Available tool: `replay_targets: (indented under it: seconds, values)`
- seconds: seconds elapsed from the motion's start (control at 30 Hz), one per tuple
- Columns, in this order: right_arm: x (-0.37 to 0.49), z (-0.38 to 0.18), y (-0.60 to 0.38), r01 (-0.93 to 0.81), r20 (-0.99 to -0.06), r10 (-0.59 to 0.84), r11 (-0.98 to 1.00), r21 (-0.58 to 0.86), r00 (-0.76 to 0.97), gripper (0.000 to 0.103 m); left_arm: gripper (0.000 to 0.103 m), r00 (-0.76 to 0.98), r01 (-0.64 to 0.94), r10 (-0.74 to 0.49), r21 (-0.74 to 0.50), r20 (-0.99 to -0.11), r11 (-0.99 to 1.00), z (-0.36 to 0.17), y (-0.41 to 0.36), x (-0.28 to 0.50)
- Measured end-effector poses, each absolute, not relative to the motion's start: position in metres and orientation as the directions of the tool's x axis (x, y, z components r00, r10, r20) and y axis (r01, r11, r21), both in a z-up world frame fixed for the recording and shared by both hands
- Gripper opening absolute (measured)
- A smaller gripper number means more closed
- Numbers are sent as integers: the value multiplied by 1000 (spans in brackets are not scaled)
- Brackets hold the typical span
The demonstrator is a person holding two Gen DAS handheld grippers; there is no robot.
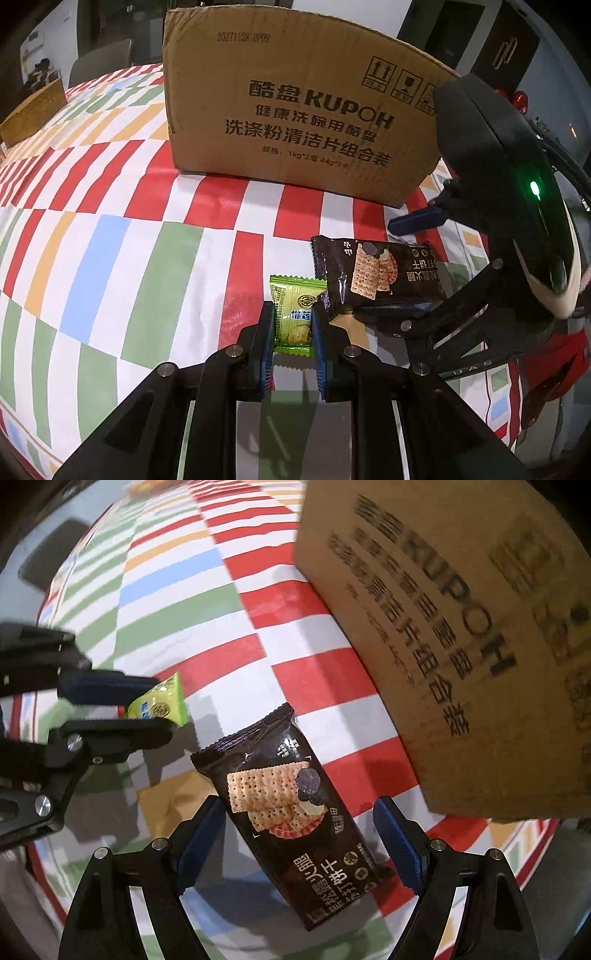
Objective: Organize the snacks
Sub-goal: 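Grasp the dark cracker packet with the right tool while the left tool holds the candy, then carry the candy and cracker packet over the box and lower them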
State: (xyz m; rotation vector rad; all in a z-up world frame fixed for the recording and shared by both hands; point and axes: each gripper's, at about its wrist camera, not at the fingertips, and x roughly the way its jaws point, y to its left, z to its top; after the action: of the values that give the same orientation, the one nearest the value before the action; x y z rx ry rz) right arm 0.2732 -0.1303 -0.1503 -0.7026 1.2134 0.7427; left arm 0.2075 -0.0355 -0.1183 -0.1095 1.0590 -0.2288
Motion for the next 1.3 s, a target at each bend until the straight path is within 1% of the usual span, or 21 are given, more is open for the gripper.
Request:
replay_targets:
  seconds: [0.03,0.1,0.13,0.2,0.27,0.43,0.47,0.53,0.6,0.8,1.0,1.3]
  values:
    - [276,-151,-133,-800,-977,134,597,-55,168,82,20,469,133,-239,-199,-850,971,-118,-36,207]
    - [280,-151,-137,-776,-978,161,630,-4,136,75,20,471,134,-237,-197,-850,971,-117,-37,206]
    - [279,-149,-138,-767,-975,172,641,4,138,71,20,472,135,-235,-194,-849,972,-116,-38,204]
    - [276,-148,-139,-761,-973,173,648,-3,151,66,20,474,135,-232,-190,-849,972,-116,-39,202]
    - [270,-145,-143,-741,-970,187,672,8,159,59,20,475,132,-229,-188,-850,973,-115,-39,201]
    - [262,-138,-151,-682,-963,199,731,21,184,58,20,484,124,-215,-177,-848,976,-112,-36,196]
    - [257,-137,-152,-668,-960,198,744,17,196,56,20,486,123,-212,-174,-848,977,-111,-36,196]
    - [249,-133,-155,-634,-953,202,773,14,225,55,20,493,122,-206,-168,-845,978,-109,-36,193]
    - [248,-135,-152,-603,-946,207,798,16,249,55,20,497,122,-205,-166,-843,978,-107,-34,192]
    - [242,-116,-165,-545,-917,248,838,41,312,55,20,526,133,-203,-156,-826,979,-93,-33,188]
    - [233,-89,-182,-486,-878,280,872,63,389,55,20,580,148,-195,-133,-791,980,-69,-31,182]
    - [218,-42,-193,-423,-790,338,899,110,512,55,20,680,184,-197,-96,-706,978,-22,-32,176]
